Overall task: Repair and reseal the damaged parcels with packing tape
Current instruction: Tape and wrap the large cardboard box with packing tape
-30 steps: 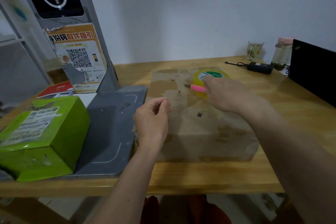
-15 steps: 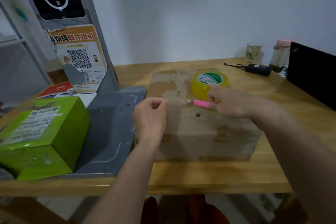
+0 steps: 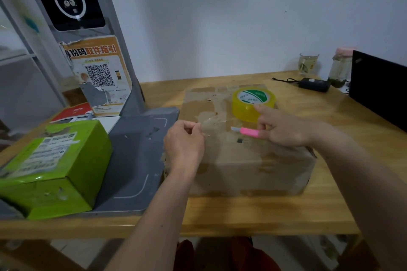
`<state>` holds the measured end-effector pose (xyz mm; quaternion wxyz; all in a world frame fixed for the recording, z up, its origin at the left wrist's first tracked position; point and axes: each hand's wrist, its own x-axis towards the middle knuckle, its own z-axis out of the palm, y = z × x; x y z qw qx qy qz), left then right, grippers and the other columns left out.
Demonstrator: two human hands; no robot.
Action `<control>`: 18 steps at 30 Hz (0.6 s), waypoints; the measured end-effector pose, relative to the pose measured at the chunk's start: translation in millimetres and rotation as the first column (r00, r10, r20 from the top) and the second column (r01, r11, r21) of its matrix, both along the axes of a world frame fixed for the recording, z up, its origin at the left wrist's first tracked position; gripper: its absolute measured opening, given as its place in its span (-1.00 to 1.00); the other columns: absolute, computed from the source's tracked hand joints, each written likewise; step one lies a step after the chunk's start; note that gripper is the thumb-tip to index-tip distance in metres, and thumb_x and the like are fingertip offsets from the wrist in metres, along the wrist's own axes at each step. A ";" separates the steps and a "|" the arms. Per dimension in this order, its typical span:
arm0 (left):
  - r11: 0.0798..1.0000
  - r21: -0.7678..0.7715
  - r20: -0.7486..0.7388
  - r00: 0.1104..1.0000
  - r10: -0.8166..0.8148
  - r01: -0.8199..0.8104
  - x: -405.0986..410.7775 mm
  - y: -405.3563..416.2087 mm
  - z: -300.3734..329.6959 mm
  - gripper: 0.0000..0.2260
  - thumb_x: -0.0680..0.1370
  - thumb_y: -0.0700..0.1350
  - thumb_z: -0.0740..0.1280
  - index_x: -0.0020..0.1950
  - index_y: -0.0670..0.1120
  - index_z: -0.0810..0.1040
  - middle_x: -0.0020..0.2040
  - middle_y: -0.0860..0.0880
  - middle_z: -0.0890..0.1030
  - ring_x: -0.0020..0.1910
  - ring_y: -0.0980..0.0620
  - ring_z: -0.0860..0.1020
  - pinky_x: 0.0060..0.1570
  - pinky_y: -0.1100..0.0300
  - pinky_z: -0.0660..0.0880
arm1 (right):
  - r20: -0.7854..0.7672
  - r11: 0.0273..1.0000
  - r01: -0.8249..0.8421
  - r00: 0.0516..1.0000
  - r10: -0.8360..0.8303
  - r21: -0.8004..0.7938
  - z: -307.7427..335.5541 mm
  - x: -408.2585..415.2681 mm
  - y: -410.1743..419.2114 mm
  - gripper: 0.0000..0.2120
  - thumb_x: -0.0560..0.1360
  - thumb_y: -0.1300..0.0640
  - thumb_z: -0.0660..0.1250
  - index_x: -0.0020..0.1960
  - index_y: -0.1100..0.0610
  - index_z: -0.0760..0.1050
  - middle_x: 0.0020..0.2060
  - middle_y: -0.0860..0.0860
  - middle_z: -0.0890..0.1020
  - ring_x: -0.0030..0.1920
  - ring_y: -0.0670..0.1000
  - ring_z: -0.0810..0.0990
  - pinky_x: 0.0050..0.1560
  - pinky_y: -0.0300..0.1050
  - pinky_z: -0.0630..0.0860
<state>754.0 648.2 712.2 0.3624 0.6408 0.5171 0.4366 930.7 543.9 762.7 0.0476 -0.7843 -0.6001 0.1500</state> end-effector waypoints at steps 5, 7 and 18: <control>1.000 0.011 -0.053 0.998 0.019 -0.019 1.4 1.0 -1.2 -0.86 0.58 -0.09 0.31 -0.18 0.02 0.51 -0.14 0.04 0.64 -0.06 0.05 0.59 -0.02 0.09 0.52 | 0.081 0.997 0.022 0.997 -0.016 -0.075 2.4 -9.6 -2.3 -0.73 0.62 0.01 0.15 -0.23 0.05 0.40 0.56 0.01 -0.17 0.55 0.02 -0.16 0.48 -0.03 0.00; 1.000 0.009 -0.065 0.998 0.025 -0.024 1.6 0.5 -1.2 -0.88 0.58 -0.09 0.31 -0.16 -0.01 0.52 -0.12 0.04 0.64 -0.06 0.06 0.57 -0.07 0.14 0.47 | 0.106 0.998 0.030 0.994 -0.025 -0.053 3.5 -11.9 -0.9 -0.63 0.63 -0.10 0.08 -0.14 0.07 0.53 0.56 -0.02 -0.13 0.55 0.03 -0.08 0.48 -0.01 0.03; 0.999 0.044 -0.077 0.997 0.001 0.002 -1.7 -1.1 -3.4 -0.87 0.58 -0.06 0.32 -0.16 -0.01 0.53 -0.13 0.05 0.64 -0.09 0.14 0.54 -0.24 0.35 0.30 | 0.353 0.956 0.082 0.918 -0.182 0.281 -11.1 -11.8 50.3 -0.55 0.59 0.07 0.22 0.44 -0.12 0.24 0.30 0.13 0.41 0.30 0.17 0.37 0.18 0.06 0.38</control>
